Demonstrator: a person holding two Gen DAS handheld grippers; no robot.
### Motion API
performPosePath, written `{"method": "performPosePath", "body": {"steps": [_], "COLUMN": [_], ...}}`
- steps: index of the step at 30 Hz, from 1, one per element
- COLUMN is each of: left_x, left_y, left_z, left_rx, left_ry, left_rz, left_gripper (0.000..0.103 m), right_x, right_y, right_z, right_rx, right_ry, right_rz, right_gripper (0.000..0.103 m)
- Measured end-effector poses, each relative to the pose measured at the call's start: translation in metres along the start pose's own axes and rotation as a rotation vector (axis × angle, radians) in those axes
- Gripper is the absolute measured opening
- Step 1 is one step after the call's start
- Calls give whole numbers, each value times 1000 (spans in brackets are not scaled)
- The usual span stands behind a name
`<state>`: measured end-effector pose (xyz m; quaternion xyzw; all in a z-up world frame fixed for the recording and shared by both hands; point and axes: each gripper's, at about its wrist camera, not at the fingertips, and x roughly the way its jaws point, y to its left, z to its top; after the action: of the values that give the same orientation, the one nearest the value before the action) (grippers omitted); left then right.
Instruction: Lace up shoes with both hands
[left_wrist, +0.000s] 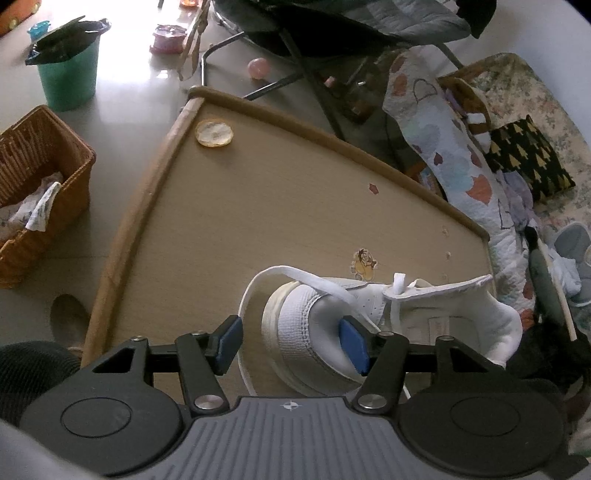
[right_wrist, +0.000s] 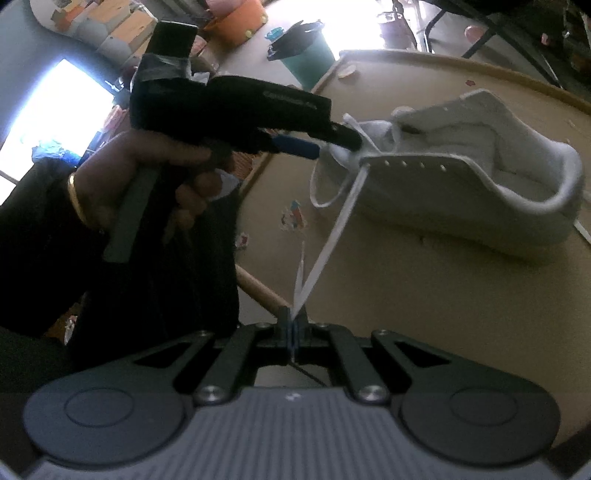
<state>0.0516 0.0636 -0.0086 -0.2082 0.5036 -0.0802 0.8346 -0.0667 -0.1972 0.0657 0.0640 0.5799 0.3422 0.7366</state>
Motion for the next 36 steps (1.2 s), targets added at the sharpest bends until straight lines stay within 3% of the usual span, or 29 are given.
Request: {"method": "performPosePath", "body": {"steps": [7,12,18,26,30,32,33,36], "left_x": [-6,-32,-45,-19,-11,-7,-5,-2], "left_y": [-4,-19,-38,-36,-43,-46,-47,-48], "left_z": [-4,-6,-27,-50,-61,-67,-70,-77], "left_rx": [-15,-9,-29,-215,-229,-244,-250,-259], "left_ry": [-35,-67,57,129,124,119,118,105], "left_rz": [-3,-2,-71,-186,-220,-247,-255,-270], "left_gripper": [62,60,60,59,52,13,5,1], "right_x": [-14,-11,-12,-11,-13,-14,-15,-15], "right_y": [-5,-3,0,5,8,9,9,9], "right_z": [-14,-12,-8,-7,-6,-6,-6,-6], "right_rx": [16,21,11,-19,-38,-43,-45,-48], "right_ry": [-8,-30,-54,-54,-59,-61,-62,-63], "right_rz": [-11,-9,10,13,14,18,18,15], "right_gripper": [2,2,2,2,2,2,2,2]}}
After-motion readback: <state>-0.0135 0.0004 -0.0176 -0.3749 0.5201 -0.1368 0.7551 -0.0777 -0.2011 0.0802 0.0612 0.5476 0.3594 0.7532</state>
